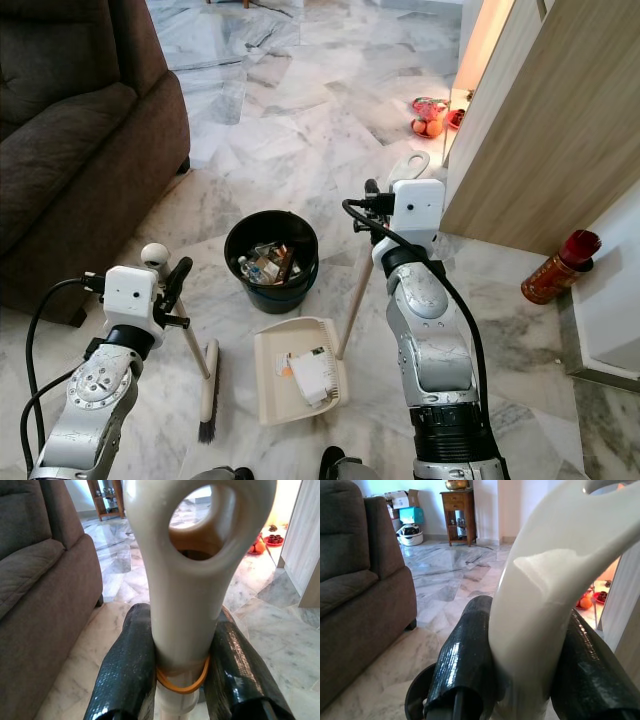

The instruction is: Sweep floor

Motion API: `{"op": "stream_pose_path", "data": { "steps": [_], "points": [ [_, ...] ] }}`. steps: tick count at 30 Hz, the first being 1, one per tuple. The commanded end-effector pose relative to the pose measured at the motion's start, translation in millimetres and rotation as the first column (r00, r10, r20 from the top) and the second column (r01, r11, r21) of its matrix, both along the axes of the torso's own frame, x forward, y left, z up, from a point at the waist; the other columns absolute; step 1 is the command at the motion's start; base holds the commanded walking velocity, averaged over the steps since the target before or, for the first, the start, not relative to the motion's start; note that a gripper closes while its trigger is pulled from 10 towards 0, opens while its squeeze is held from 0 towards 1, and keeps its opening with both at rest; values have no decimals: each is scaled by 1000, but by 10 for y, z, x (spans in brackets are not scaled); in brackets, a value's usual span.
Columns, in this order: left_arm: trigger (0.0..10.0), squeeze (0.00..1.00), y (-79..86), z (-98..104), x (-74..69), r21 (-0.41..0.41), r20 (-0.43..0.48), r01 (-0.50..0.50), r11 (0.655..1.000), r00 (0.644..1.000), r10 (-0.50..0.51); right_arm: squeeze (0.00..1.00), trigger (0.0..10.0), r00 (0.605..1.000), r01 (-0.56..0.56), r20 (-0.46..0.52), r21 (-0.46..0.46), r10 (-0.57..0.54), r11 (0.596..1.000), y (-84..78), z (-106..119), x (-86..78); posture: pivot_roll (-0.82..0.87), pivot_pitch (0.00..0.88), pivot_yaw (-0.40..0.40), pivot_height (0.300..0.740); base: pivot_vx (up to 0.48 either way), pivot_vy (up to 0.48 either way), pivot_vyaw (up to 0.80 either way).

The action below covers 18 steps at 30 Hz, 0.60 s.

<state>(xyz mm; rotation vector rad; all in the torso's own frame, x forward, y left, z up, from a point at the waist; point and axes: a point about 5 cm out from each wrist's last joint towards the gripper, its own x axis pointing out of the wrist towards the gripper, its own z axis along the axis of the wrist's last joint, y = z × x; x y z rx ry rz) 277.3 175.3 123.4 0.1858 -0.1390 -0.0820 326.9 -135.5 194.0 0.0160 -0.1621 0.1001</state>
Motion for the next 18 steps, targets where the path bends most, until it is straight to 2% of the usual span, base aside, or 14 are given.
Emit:
{"op": "stream_pose_path", "data": {
  "steps": [1, 7, 13, 18],
  "points": [
    [10000, 0, 32, 36, 5, 23, 25, -6, 1000, 1000, 5, 0, 10000, 995, -7, 101, 17, 6, 1000, 11, 237, -11, 146, 182, -8, 740, 0, 0, 0],
    [10000, 0, 29, 32, 11, 22, 24, -3, 1000, 1000, 2, 0, 10000, 987, -1, 158, 14, -2, 1000, -16, 465, -7, 143, 179, -8, 740, 0, 0, 0],
    [10000, 0, 24, 33, 13, 22, 25, 0, 1000, 1000, 0, 0, 10000, 987, 6, 161, 2, -7, 1000, -38, 506, -5, 146, 176, -7, 740, 0, 0, 0],
    [10000, 0, 27, 32, 16, 22, 26, 0, 1000, 1000, -1, 0, 10000, 986, 6, 167, -22, -2, 1000, -67, 635, -2, 142, 171, -6, 740, 0, 0, 0]
  ]
}}
